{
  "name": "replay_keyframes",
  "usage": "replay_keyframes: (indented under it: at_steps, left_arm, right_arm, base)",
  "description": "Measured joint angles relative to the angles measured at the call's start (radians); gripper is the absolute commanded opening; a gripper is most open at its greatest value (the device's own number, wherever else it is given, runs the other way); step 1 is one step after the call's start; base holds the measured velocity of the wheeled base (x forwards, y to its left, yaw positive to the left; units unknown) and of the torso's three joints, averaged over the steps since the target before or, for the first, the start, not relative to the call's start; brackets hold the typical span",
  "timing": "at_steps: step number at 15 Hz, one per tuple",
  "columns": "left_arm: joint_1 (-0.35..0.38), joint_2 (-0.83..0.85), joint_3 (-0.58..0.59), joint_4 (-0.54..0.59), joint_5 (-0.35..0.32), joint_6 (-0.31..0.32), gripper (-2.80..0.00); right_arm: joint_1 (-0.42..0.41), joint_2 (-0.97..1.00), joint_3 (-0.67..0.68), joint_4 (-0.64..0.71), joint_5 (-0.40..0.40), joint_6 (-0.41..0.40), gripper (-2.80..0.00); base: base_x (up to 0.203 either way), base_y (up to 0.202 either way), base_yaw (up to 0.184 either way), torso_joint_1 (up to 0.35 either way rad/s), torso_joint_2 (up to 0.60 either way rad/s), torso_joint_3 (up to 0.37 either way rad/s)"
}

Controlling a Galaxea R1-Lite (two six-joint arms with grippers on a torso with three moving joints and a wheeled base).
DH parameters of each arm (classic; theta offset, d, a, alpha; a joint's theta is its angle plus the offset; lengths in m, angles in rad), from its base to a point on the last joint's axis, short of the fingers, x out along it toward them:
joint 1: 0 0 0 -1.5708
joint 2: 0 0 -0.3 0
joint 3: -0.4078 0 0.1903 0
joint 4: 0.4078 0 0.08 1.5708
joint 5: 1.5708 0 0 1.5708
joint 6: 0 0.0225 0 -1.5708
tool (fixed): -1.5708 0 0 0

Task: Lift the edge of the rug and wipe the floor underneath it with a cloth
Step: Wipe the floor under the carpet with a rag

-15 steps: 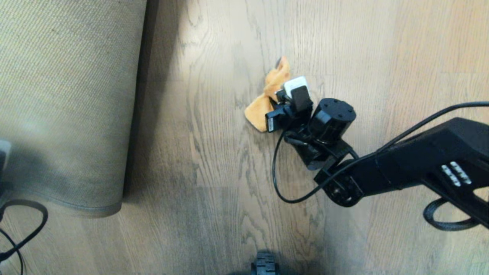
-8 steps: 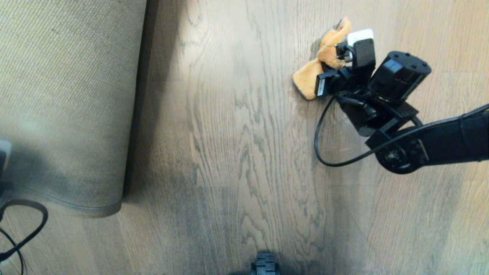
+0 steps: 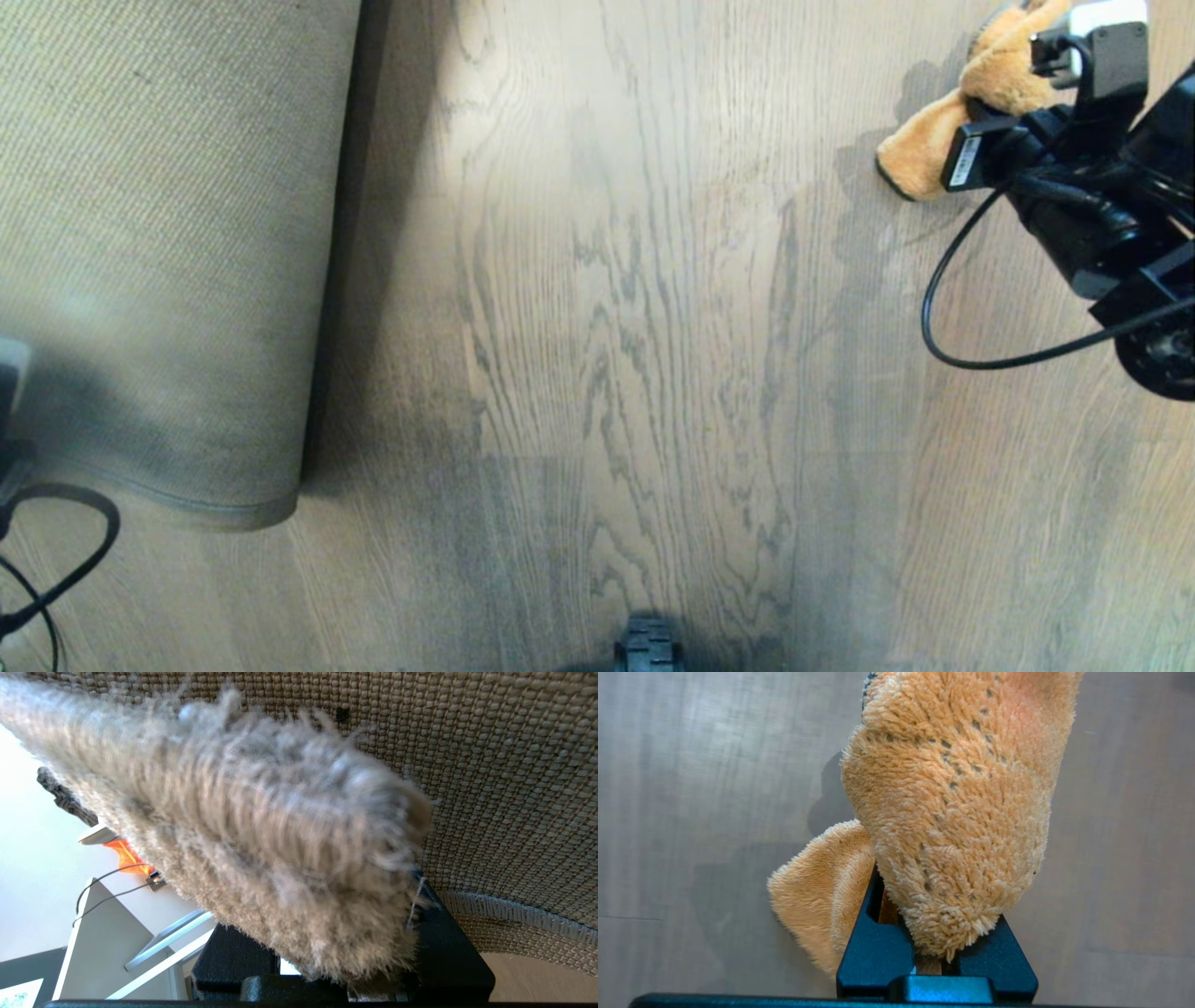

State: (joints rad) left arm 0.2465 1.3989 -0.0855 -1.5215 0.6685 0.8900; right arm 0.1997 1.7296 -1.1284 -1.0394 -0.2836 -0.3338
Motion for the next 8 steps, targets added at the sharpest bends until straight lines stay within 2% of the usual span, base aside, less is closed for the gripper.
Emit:
replay_keyframes:
  at_steps: [5, 8]
  left_arm:
    - [-0.009, 0.001, 0.001, 0.0, 0.0, 0.0, -2.8]
    - [-0.012, 0.001, 0.005, 0.0, 0.0, -0.001, -2.8]
  right_arm:
    - [-0.117, -0.09, 0.163, 0.012, 0.011, -0.001, -2.8]
    - [-0.223, -0.163, 0.268, 0.061, 0.067, -0.001, -2.8]
  base:
    - [0.0, 0.0, 0.0, 0.0, 0.0, 0.0]
    - [0.0, 0.0, 0.0, 0.0, 0.0, 0.0]
